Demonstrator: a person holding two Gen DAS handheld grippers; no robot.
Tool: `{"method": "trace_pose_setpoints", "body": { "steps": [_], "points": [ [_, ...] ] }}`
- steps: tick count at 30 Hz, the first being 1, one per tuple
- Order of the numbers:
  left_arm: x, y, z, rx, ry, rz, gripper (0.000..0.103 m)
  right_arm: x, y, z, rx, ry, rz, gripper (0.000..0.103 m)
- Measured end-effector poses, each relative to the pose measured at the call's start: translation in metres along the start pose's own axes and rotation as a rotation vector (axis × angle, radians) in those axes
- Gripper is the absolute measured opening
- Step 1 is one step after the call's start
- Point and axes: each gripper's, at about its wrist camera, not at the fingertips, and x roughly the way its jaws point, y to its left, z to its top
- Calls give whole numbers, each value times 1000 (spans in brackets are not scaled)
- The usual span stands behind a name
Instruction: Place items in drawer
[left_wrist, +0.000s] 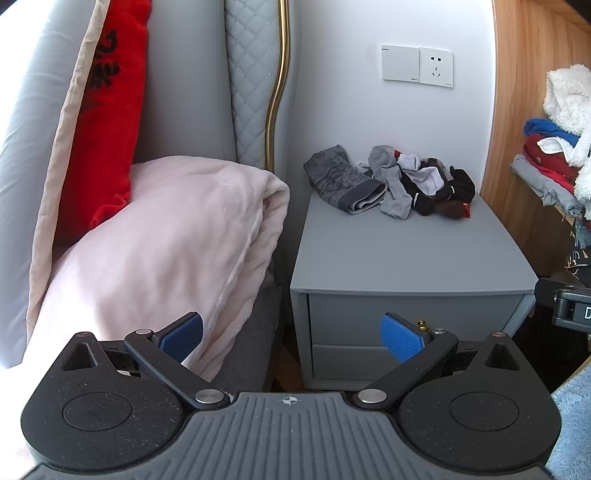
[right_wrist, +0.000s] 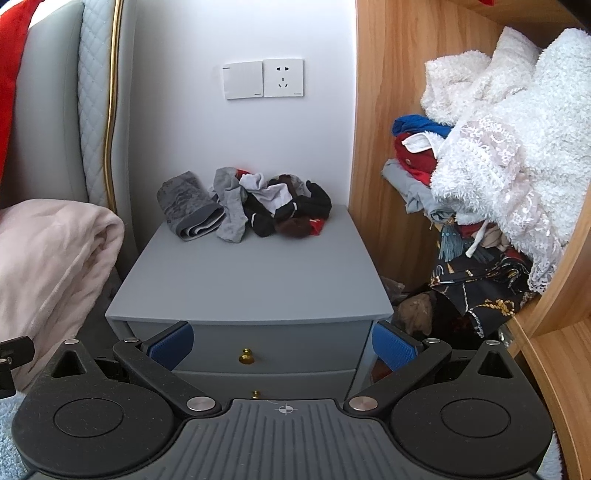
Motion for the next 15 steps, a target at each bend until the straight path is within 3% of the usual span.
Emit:
{"method": "trace_pose_setpoints", "body": {
  "steps": [15],
  "points": [
    [2, 2, 3, -2, -2, 5, 103, 0, -2, -2, -1, -2, -3, 103]
  ]
}}
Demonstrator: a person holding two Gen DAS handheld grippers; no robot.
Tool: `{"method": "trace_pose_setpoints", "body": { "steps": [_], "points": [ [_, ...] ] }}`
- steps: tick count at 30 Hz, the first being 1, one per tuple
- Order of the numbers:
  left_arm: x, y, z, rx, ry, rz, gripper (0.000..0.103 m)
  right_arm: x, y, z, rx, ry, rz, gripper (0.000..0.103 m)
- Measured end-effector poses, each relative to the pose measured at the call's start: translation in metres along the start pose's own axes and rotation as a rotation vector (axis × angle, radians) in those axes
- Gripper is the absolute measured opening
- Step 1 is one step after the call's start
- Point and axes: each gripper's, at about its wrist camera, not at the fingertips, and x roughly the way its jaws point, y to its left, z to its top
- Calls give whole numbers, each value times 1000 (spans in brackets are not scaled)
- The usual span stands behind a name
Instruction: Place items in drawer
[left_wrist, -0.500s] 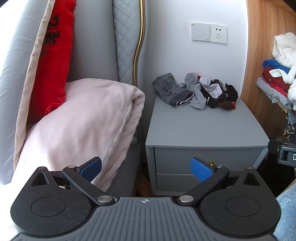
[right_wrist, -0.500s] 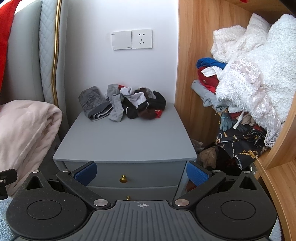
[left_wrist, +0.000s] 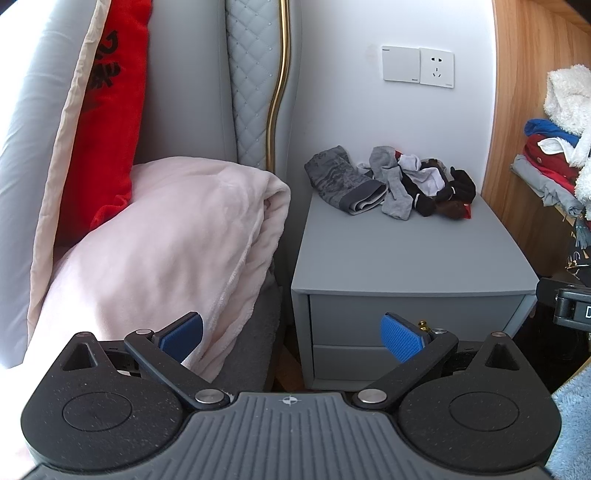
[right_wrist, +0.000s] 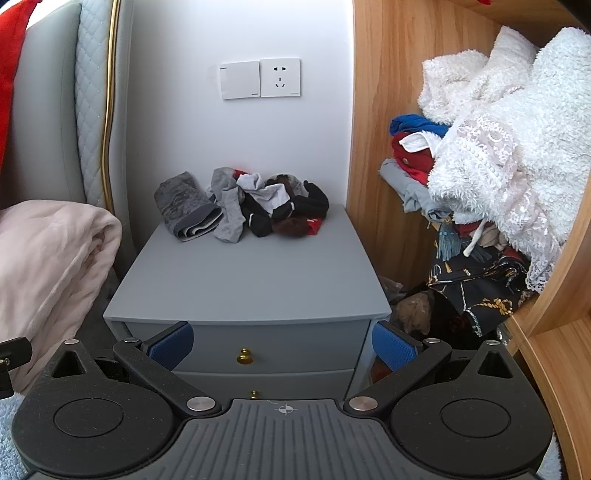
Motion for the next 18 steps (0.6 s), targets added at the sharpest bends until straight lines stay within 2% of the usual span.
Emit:
{"method": "trace_pose_setpoints", "body": {
  "steps": [18],
  "points": [
    [0, -3, -3, -3, 3, 3, 103, 1, -1, 0, 1, 4, 1, 103]
  ]
}}
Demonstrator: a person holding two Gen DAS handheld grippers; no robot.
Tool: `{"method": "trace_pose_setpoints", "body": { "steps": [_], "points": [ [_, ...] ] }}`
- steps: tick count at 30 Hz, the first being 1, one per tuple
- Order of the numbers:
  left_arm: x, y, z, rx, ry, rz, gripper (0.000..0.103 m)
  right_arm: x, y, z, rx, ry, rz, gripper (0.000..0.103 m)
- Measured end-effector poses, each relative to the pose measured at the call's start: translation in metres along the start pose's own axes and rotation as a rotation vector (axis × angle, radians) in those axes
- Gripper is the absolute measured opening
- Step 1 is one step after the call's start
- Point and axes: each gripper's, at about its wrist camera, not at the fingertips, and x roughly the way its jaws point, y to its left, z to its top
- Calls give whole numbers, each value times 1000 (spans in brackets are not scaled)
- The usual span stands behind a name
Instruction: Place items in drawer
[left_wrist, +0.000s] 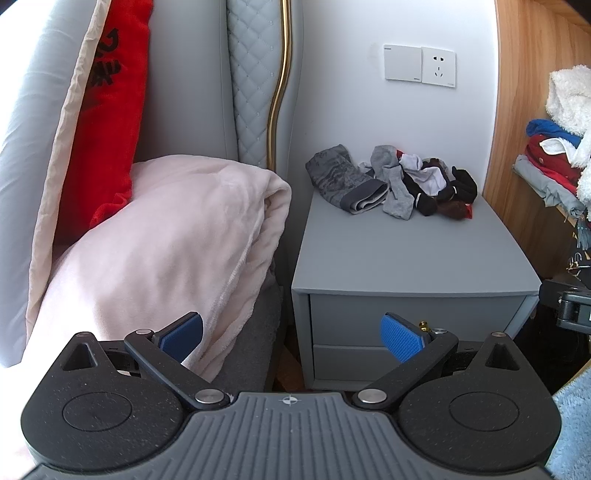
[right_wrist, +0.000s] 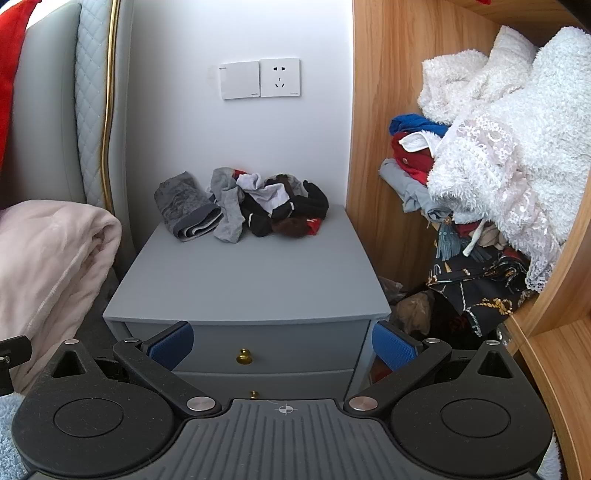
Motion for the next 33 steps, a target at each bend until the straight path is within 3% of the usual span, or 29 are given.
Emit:
{"method": "trace_pose_setpoints", "body": {
  "steps": [33],
  "points": [
    [37, -9, 2, 7, 63, -1, 103, 30, -19, -8, 45, 37, 4, 102]
  ]
}}
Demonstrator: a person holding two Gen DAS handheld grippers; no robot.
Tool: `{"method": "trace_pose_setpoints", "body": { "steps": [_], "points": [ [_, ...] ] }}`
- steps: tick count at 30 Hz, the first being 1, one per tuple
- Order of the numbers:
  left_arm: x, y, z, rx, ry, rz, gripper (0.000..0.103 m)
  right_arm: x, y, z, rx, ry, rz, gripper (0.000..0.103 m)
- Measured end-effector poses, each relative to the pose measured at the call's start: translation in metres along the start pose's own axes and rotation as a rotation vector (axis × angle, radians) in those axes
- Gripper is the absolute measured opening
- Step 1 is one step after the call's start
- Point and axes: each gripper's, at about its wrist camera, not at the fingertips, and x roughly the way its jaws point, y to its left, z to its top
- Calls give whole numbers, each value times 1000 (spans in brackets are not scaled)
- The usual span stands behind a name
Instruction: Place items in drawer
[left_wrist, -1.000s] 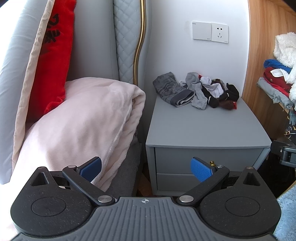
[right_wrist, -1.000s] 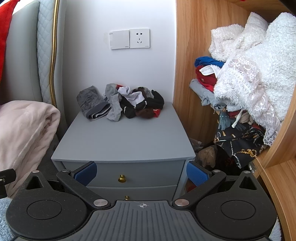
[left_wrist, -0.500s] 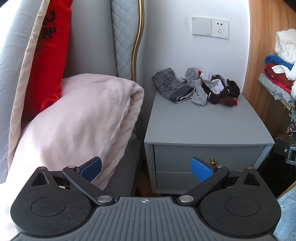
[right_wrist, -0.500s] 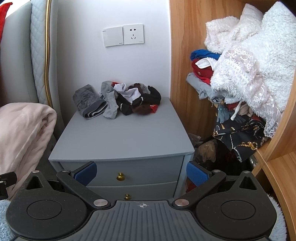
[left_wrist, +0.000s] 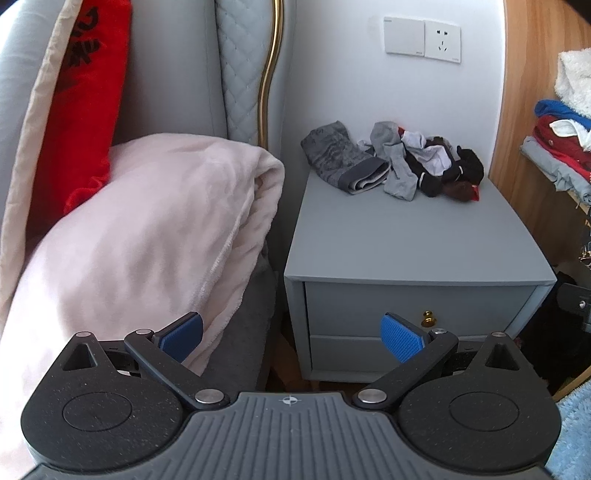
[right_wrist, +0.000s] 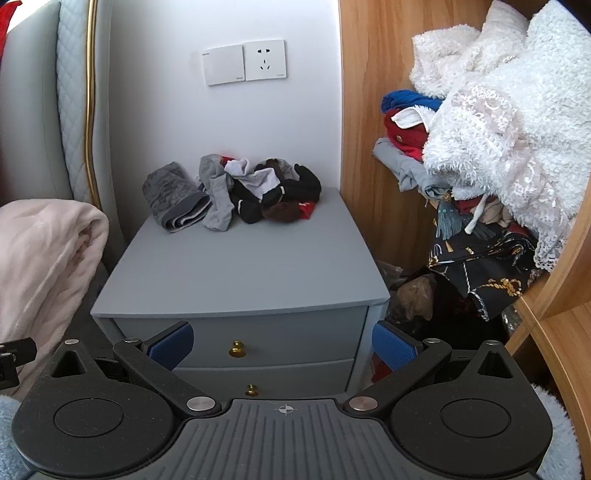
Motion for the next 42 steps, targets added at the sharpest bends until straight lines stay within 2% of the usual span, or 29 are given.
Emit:
{"method": "trace_pose_setpoints", "body": {
  "steps": [10, 18, 23, 32, 37, 42],
  "points": [
    [34, -7, 5, 16, 33, -10, 103, 33, -8, -1, 9, 28, 14, 101],
    [66, -16, 7, 33, 72, -12, 103, 70, -11, -1, 21, 63, 26, 94],
    [95, -23, 8, 34, 117, -22, 103, 93, -12, -4, 19, 97, 34, 91],
    [138, -44, 9, 65, 143, -81, 103, 135, -11, -13, 21, 167, 69, 90],
    [162, -50, -3, 91, 144, -111, 103, 161, -5, -23, 9, 253, 82, 89],
    [179, -44, -7, 66, 180, -92, 103, 175, 4, -27, -31, 268, 80, 85]
  ]
}}
